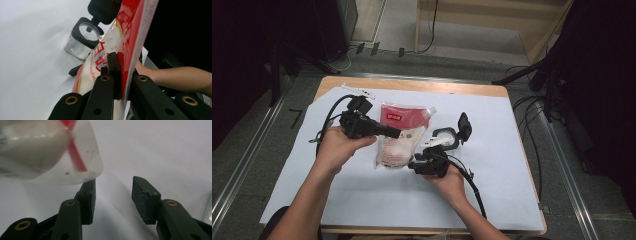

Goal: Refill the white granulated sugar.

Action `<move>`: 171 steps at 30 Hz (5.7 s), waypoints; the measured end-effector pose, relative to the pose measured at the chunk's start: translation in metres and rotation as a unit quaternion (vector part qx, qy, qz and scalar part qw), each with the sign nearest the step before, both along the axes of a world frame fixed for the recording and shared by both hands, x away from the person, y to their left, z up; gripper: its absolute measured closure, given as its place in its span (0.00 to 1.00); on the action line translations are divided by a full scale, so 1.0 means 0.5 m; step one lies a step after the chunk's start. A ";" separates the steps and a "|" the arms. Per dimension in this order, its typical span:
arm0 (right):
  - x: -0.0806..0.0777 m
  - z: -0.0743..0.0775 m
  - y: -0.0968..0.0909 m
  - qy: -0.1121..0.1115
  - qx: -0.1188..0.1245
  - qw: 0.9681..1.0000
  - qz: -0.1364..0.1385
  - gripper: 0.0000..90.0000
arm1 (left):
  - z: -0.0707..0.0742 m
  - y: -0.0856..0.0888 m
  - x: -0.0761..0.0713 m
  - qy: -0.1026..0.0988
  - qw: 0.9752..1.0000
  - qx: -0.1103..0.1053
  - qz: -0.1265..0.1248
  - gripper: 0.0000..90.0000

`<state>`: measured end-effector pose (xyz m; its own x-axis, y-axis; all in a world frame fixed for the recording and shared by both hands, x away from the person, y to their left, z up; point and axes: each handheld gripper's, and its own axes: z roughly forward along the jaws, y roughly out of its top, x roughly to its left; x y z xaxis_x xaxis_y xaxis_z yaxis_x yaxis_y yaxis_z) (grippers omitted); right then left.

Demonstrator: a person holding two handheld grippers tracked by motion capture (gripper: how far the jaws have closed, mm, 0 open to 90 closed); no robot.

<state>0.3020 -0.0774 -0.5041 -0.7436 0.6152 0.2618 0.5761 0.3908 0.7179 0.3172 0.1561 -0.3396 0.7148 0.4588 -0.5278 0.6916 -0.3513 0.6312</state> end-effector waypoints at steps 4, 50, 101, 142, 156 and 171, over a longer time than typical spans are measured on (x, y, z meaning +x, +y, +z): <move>-0.001 0.000 0.002 -0.001 0.005 1.000 -0.004 0.61 | 0.002 -0.010 -0.004 0.001 1.000 0.003 -0.007 1.00; -0.089 0.047 0.068 -0.044 0.038 0.991 0.124 0.67 | -0.066 -0.077 0.020 -0.057 0.997 0.046 -0.007 0.87; -0.074 0.096 0.089 -0.042 0.075 0.993 0.079 0.67 | -0.038 -0.117 0.056 0.024 0.999 0.008 0.027 0.72; -0.076 0.109 0.083 -0.020 0.101 0.992 0.073 0.67 | -0.030 -0.123 0.041 0.000 0.998 0.032 0.049 0.75; -0.071 0.116 0.079 -0.005 0.119 0.991 0.066 0.67 | -0.024 -0.122 0.037 -0.015 0.998 0.037 0.039 0.67; -0.063 0.120 0.076 -0.011 0.116 0.990 0.079 0.67 | -0.012 -0.133 0.047 -0.006 0.996 0.067 0.054 0.78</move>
